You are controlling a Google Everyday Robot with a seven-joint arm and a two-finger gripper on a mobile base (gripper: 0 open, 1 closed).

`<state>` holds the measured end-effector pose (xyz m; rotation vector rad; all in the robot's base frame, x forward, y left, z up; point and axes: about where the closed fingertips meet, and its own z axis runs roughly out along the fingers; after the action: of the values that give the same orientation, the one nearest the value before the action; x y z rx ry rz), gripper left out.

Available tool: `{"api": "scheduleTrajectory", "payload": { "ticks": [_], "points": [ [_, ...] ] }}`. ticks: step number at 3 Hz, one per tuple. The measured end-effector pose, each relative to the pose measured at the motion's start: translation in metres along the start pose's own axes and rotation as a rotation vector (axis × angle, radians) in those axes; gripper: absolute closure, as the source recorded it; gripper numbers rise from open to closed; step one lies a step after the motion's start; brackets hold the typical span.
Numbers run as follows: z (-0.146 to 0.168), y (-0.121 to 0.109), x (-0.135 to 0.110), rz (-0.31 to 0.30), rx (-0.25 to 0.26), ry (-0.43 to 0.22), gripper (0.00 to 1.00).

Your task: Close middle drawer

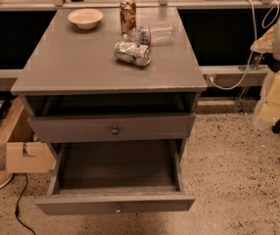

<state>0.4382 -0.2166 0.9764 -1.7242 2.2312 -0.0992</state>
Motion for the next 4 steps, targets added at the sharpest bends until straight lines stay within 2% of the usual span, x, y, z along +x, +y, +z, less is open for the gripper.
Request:
{"api": "scheduleTrajectory", "payload": {
  "ticks": [2,3,4],
  "points": [
    [0.006,0.004,0.001,0.02,-0.014,0.0,0.0],
    [0.038,0.025,-0.001,0.062,-0.07,-0.051,0.0],
    [0.116,0.08,-0.003,0.178,-0.182,-0.172,0.0]
  ]
}}
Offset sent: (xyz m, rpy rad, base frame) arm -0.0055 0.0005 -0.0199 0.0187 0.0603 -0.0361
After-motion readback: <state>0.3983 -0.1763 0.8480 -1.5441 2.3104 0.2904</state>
